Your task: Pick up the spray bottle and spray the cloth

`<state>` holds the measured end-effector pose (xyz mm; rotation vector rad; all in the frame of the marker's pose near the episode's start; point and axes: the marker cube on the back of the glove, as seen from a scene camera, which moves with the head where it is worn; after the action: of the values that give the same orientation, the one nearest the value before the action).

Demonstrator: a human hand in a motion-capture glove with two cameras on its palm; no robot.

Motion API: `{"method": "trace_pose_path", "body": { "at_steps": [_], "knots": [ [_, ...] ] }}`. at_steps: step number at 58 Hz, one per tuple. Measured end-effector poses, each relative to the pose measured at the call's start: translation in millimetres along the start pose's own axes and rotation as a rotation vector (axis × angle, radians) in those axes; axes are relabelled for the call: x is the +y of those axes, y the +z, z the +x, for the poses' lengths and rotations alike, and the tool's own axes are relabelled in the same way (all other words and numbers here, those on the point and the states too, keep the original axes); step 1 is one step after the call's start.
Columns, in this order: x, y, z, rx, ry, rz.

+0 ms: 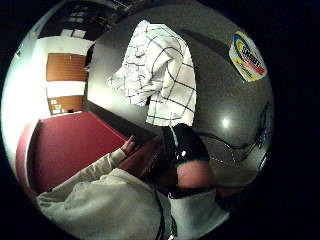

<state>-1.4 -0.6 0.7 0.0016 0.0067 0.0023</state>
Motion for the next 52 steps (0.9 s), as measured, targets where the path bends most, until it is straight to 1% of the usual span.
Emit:
{"method": "trace_pose_path", "body": {
  "at_steps": [19,37,52],
  "knots": [
    [6,-6,-1,-0.01,0.012,0.045],
    [25,-5,11,-0.037,0.049,0.141],
    [43,-17,45,-0.098,0.145,0.301]
  ]
}}
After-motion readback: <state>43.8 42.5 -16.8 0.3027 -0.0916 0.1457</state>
